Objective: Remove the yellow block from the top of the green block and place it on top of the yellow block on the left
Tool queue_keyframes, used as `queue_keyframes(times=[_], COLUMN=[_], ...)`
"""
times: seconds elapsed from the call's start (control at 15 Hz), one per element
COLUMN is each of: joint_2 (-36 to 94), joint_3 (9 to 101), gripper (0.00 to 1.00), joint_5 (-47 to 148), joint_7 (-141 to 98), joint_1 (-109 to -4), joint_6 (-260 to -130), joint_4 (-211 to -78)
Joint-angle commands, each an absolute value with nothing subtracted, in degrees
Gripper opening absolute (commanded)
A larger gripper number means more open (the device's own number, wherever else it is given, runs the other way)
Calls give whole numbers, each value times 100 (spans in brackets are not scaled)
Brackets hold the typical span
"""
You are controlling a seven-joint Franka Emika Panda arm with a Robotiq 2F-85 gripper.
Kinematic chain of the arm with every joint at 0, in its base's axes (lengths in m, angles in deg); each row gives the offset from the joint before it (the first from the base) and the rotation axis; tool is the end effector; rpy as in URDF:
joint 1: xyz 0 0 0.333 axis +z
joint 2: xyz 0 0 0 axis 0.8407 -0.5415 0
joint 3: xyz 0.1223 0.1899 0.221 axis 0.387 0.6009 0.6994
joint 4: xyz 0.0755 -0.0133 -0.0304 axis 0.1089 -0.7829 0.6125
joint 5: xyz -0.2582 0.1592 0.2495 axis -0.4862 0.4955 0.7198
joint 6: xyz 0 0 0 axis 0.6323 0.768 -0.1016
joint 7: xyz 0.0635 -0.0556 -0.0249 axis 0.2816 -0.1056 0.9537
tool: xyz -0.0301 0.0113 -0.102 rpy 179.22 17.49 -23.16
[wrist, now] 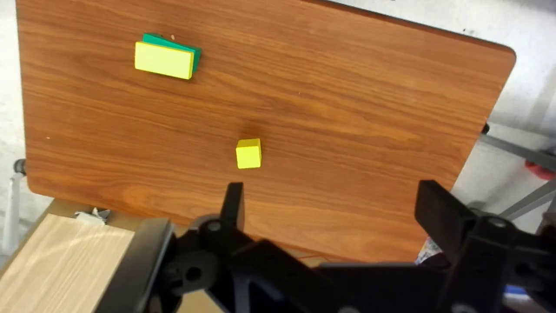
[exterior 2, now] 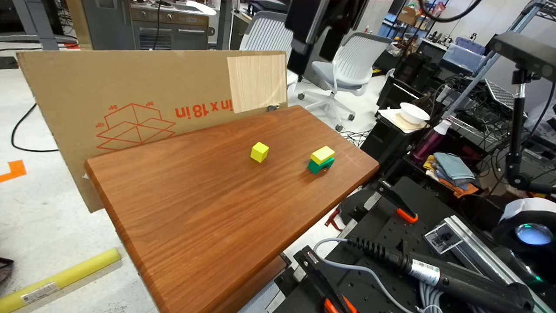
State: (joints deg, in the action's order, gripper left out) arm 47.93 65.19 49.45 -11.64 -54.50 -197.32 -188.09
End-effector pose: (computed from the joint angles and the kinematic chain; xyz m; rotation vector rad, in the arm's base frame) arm 0.4932 0.0769 0.3456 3.0518 0.4687 0.0973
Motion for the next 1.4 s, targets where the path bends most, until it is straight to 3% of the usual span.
queue_keyframes(times=[0.0, 0.6, 1.33], joint_2=[4007, 2634, 1997], joint_3=[6335, 6355, 6039], gripper=[100, 100, 100], joint_5=[5265, 4699, 3740], joint_7=[323, 2530, 4459], joint_1=[-5448, -5829, -6219], joint_6=[-19960, -19773, -19612], joint_4=[-18492, -17830, -17446])
